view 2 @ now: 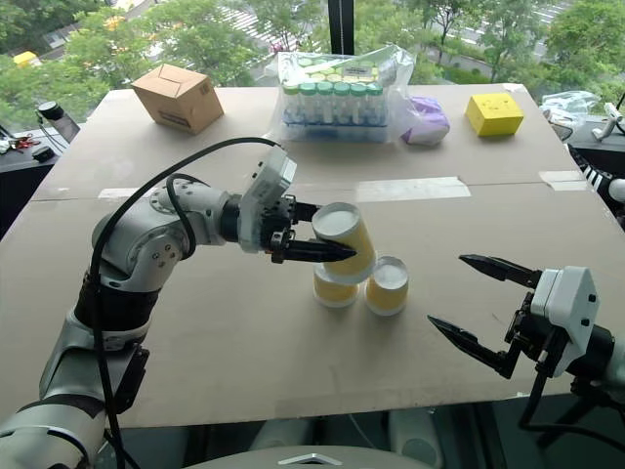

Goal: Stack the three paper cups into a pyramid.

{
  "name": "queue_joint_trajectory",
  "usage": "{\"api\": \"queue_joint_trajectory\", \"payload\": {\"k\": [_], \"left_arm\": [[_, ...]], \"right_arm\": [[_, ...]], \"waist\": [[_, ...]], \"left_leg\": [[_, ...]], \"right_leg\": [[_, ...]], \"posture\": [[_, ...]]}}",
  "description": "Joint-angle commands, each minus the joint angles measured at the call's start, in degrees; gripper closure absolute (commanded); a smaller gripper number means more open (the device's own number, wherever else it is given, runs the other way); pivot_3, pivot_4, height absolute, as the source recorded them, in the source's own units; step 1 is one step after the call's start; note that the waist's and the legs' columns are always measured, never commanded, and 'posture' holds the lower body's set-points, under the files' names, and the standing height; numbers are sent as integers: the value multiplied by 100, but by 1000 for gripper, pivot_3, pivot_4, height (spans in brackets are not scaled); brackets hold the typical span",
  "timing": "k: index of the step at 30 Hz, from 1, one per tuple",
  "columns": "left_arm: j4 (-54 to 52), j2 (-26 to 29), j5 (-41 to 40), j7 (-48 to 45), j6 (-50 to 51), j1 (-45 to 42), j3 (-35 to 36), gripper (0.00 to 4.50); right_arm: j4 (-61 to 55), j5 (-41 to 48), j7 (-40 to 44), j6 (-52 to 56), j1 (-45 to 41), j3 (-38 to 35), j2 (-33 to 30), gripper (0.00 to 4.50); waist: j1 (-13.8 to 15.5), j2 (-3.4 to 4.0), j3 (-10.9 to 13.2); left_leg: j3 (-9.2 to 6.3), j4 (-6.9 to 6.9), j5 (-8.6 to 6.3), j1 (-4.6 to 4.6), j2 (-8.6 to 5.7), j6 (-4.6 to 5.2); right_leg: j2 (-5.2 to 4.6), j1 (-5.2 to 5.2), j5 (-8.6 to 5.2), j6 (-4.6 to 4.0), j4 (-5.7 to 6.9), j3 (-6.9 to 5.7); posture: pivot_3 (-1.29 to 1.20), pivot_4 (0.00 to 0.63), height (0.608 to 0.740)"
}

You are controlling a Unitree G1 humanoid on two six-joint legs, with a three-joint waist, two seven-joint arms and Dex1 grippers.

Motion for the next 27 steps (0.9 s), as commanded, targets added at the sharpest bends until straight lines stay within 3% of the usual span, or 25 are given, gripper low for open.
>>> {"api": "queue_joint_trajectory", "payload": {"k": [1,7,12,22,24,27], "left_arm": [[143,-66,481,-186,-569,-225,-306,1752],[455,-96,794,-357,-834,-299,-409,1752],[649,-292,900,-429,-893,-353,-447,1752],[623,-350,1014,-616,-807,-423,-573,1752],[638,-360,1008,-591,-771,-466,-570,910],[572,-383,901,-547,-695,-503,-451,49]], "right_arm": [[486,-4,620,-257,-2,-456,-243,0],[1155,23,1335,-373,-202,-606,-584,0],[1899,125,1893,-378,-891,-558,-1068,0],[2273,79,2372,-388,-1544,-340,-1235,0],[2253,36,2378,-393,-1546,-301,-1203,0],[2215,-2,2369,-409,-1503,-272,-1153,0]], "waist": [[-2,0,0],[-48,1,1],[-45,0,1],[-1,-1,2],[2,0,2],[-5,0,2]], "left_leg": [[4,5,0,0,-3,1],[13,8,-1,6,0,2],[14,15,-2,6,-2,5],[6,18,-4,1,-1,9],[6,19,-5,0,-1,9],[4,18,-5,1,-1,9]], "right_leg": [[-1,2,1,2,0,3],[6,4,3,6,1,8],[1,7,5,8,0,12],[-7,10,6,9,-4,5],[-7,10,6,10,-4,5],[-6,10,6,10,-3,4]], "posture": [[0,150,740],[0,150,740],[0,150,740],[0,150,740],[0,150,740],[0,150,740]]}}
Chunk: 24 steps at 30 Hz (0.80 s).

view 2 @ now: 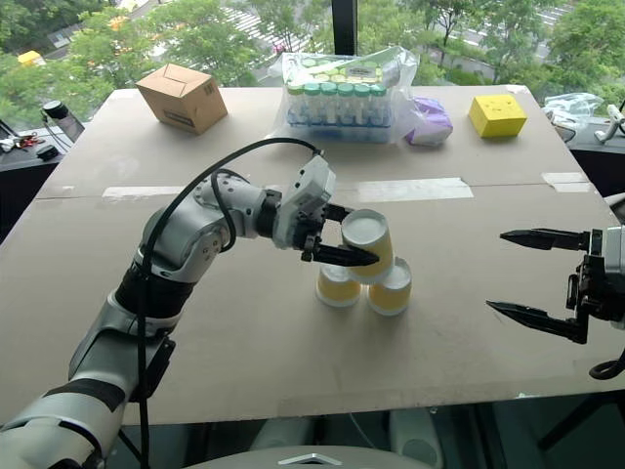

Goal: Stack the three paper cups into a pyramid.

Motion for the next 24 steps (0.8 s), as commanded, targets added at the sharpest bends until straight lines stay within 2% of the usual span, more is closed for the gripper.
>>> {"api": "queue_joint_trajectory", "payload": {"k": [1,7,9,12,14,16,22,24], "left_arm": [[-173,-16,-139,50,123,-147,235,49],[-595,485,-611,-9,493,125,888,49],[-816,752,-917,-14,663,378,1316,49],[-1213,1225,-1056,-73,383,1137,1987,49],[-1539,1516,-1150,120,397,2358,2932,49],[-1924,1566,-1190,316,336,3526,3704,49],[-2400,1288,-1003,576,-191,5683,4783,49],[-2416,1147,-997,734,-288,6009,4917,49]], "right_arm": [[-101,-7,73,-108,4,-34,35,0],[-124,-71,47,-145,107,9,131,0],[-151,-101,-1,-162,187,9,209,0],[-209,-135,-91,-130,395,4,351,0],[-245,-183,-180,-155,640,-39,522,0],[-227,-270,-236,-214,877,-136,643,0],[75,-492,-316,-332,1339,-328,853,0],[258,-611,-347,-433,1395,-314,897,0]], "waist": [[0,0,0],[-38,1,1],[-55,3,1],[-59,4,2],[-59,10,0],[-61,11,0],[116,14,1],[122,17,2]], "left_leg": [[0,0,0,0,0,0],[-3,0,0,0,4,0],[-3,-2,0,1,10,0],[0,-9,0,1,18,-1],[0,-11,0,0,20,-1],[6,-22,0,4,26,-1],[7,-20,-1,-1,26,0],[9,-22,-1,10,27,1]], "right_leg": [[0,0,0,0,0,0],[0,-1,0,0,1,-1],[0,-2,0,0,0,-1],[0,-7,0,0,0,3],[-1,-8,0,-1,-4,3],[-2,-10,-1,-1,-8,11],[-9,3,0,-1,-34,4],[-9,13,-1,-2,-36,3]], "posture": [[0,150,740],[0,150,740],[0,150,740],[0,150,740],[0,150,740],[0,150,740],[0,150,740],[0,150,740]]}}
